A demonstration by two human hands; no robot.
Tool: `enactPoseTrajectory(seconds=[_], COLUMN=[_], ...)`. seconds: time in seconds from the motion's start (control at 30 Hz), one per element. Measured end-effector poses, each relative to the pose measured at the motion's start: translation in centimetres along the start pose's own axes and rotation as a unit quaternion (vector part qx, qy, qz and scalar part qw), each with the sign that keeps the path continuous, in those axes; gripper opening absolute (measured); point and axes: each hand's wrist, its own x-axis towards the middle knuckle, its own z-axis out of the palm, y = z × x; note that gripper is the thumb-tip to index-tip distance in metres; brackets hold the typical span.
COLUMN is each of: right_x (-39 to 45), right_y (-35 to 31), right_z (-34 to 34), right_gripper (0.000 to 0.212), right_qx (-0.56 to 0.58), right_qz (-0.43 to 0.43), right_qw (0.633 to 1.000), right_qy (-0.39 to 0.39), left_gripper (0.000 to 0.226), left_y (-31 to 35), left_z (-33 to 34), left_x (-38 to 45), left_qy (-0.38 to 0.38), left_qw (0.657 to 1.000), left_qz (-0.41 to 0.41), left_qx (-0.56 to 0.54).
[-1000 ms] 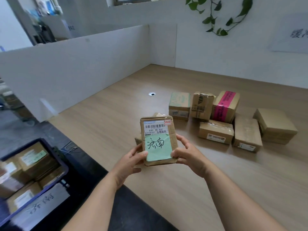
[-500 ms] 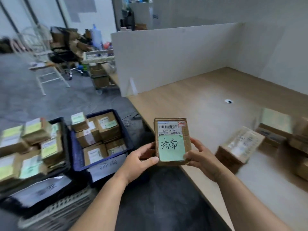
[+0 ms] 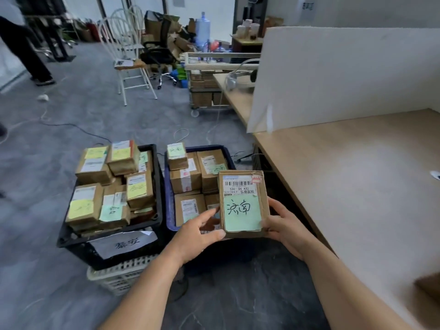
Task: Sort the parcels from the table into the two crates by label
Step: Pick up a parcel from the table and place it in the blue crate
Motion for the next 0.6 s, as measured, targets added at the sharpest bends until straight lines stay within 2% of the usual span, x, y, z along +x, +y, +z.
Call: enactPoseTrajectory(seconds=[0.2, 0.6], right_x=[5.9, 19.5], right_y=[0.4, -1.0], right_z=[2.8, 1.6], right_gripper=[0.064, 0.062], right_qx=[-0.018, -0.016], right_qz=[0.038, 0.080], right_qw=[0.999, 0.994], right_qy=[-0.026, -0.070], left_gripper=[0.062, 0.071], left_y=[-3.5, -4.3], left_z=[-2.9, -6.0], left_x=[2.2, 13.9], left_qy=[0.025, 0.031], left_qw=[0.998, 0.988], left_qz=[-0.054, -0.150], left_qx=[-0.015, 0.000])
